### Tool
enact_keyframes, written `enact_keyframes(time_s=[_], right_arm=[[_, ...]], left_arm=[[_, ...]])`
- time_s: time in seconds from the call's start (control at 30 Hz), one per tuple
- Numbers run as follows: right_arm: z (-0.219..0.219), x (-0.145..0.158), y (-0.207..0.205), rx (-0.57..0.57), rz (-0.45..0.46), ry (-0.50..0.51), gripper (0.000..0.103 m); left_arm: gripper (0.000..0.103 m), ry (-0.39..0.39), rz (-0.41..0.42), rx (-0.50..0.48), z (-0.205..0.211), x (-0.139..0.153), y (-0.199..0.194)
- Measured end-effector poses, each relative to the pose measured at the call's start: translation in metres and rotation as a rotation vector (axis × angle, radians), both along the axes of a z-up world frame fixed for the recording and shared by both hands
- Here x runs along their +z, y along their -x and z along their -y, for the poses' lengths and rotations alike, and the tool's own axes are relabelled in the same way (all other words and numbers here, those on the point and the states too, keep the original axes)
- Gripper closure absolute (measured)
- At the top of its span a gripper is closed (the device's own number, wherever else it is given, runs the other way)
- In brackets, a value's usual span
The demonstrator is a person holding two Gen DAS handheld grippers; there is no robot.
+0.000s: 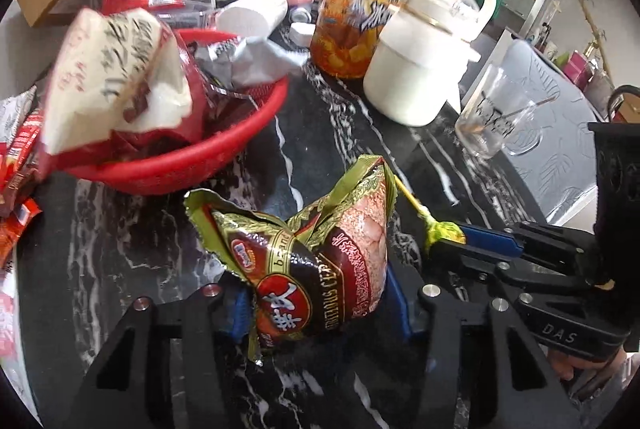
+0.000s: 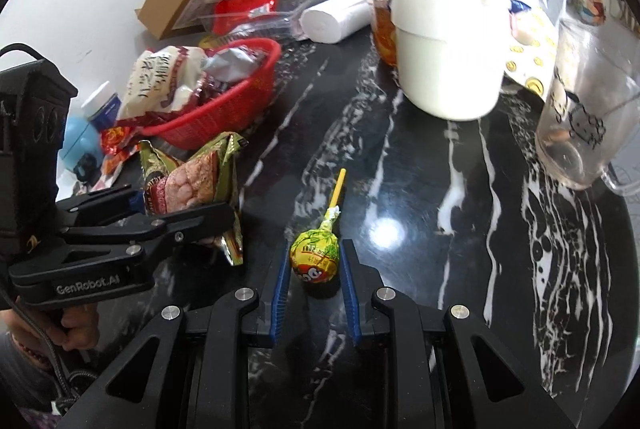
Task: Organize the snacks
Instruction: 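Carry the snack bag and lollipop over the red mesh basket with both grippers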
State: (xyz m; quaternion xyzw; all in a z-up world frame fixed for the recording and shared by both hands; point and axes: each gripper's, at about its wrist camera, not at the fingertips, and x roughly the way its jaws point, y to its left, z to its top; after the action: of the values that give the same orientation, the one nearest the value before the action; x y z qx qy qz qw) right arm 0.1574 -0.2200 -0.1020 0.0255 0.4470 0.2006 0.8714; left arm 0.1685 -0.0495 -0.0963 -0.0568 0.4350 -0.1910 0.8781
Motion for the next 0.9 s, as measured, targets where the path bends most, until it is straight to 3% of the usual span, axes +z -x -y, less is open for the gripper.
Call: enact_keyframes(time_s=[0.3,0.53,0.73,0.9], right_arm=[[-0.02,0.043,-0.013,0.071,0.083,-0.057,0.079],[-0.051,0.089,-0.042,0.146,0.177,-0.075,0.079],[-0.078,0.108,-0.078,0.184,0.211,-0.059,0.079],[-0.089,0.101,-0.1,0.204,0.201,-0.043,0.079]], left_arm=[[0.051,0.046,0.147,0.052,-0.035,0.075,0.009],[0.051,-0.009,0.285,0.106,-0.06,0.127,-0.016],[0.051,-0.018,0.294,0.12,-0.073,0.139,-0.058],[0.051,-0.03,0.249,0.111,-0.077,0.128,-0.089]])
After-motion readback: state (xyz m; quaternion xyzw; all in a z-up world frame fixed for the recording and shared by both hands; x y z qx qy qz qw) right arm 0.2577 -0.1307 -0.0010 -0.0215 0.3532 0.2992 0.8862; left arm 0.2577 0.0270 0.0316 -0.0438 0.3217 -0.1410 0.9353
